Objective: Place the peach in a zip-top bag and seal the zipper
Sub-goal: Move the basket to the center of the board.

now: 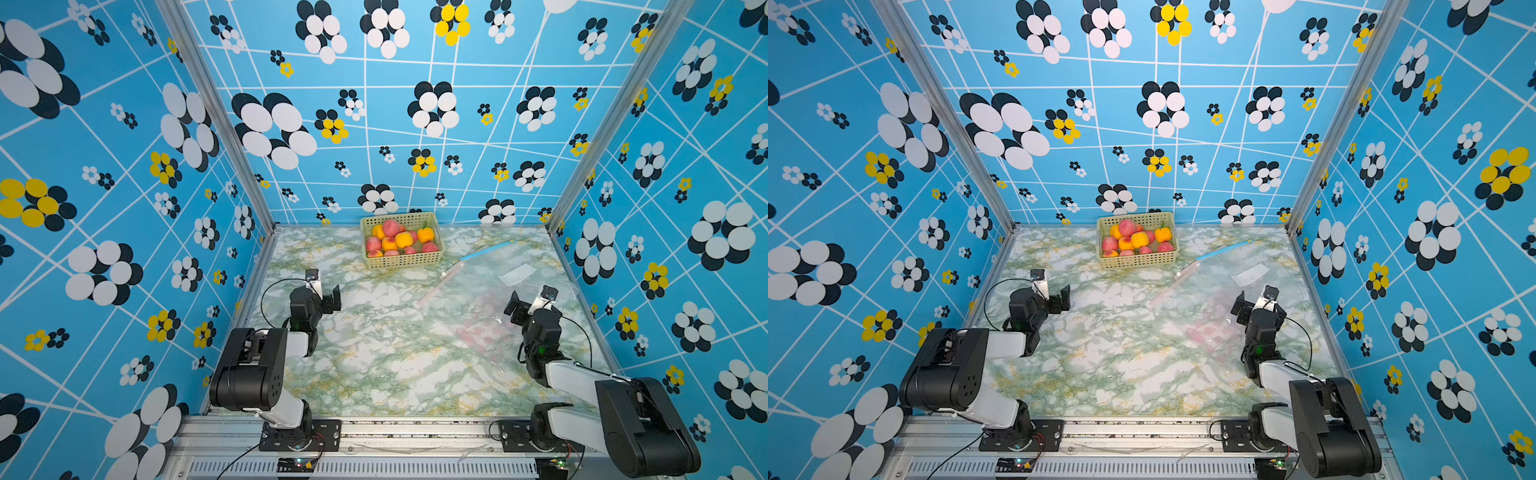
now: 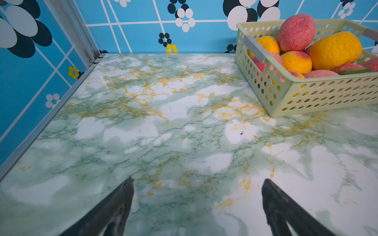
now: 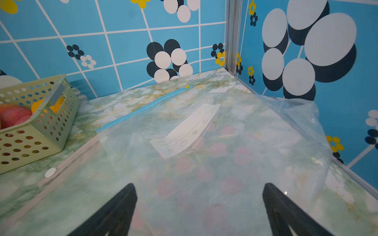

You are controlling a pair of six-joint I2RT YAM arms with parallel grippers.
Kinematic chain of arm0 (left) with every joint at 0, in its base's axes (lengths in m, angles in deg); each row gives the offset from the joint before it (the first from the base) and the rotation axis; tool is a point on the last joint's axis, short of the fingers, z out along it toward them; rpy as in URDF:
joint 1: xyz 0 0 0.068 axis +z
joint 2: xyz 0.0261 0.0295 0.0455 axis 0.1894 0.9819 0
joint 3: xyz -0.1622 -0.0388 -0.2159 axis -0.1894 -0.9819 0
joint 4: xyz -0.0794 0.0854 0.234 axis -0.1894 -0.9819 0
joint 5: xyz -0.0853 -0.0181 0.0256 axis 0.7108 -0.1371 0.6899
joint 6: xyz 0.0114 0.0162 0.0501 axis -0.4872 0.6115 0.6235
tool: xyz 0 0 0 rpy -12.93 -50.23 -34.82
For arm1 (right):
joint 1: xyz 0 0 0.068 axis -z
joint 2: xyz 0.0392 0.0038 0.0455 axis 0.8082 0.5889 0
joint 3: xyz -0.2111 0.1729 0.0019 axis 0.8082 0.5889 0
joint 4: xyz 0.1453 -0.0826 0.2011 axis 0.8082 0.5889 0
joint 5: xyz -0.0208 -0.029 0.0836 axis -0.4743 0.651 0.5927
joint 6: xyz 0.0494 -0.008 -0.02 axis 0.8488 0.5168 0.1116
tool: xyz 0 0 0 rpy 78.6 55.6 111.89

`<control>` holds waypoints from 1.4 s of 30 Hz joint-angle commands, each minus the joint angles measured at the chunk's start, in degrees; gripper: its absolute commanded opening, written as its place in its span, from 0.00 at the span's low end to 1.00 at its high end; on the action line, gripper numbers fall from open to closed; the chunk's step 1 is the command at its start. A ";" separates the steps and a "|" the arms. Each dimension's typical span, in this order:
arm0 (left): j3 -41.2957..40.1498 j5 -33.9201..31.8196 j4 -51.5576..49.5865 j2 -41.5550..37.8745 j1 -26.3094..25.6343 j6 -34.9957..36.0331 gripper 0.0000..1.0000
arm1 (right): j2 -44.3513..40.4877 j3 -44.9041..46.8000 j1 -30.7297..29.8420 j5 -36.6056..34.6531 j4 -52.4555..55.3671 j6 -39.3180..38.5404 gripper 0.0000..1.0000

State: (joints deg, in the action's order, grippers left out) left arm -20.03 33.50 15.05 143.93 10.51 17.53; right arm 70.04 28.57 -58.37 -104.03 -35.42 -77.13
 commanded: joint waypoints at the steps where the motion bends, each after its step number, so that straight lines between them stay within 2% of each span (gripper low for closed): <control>1: -0.48 -0.46 -0.44 -0.94 -0.12 -0.10 0.99 | -0.45 0.01 0.23 -0.85 -1.04 0.93 1.00; 35: -0.58 0.46 -0.19 -1.08 0.40 -0.49 0.99 | -0.03 -1.59 0.25 0.63 1.39 -0.40 0.99; 38: 0.51 -0.01 -3.55 -3.11 0.40 -0.77 0.99 | -0.79 -1.72 0.27 -0.14 2.52 -0.84 0.99; 42: 4.10 -0.80 -13.81 -8.15 0.32 -0.79 0.99 | -4.49 -1.65 0.31 -0.34 6.20 -0.65 0.99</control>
State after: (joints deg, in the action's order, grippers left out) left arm -19.31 33.48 8.10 139.45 10.54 17.11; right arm 68.31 28.18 -58.37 -104.01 -32.40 -77.56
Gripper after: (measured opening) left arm 0.988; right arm 0.995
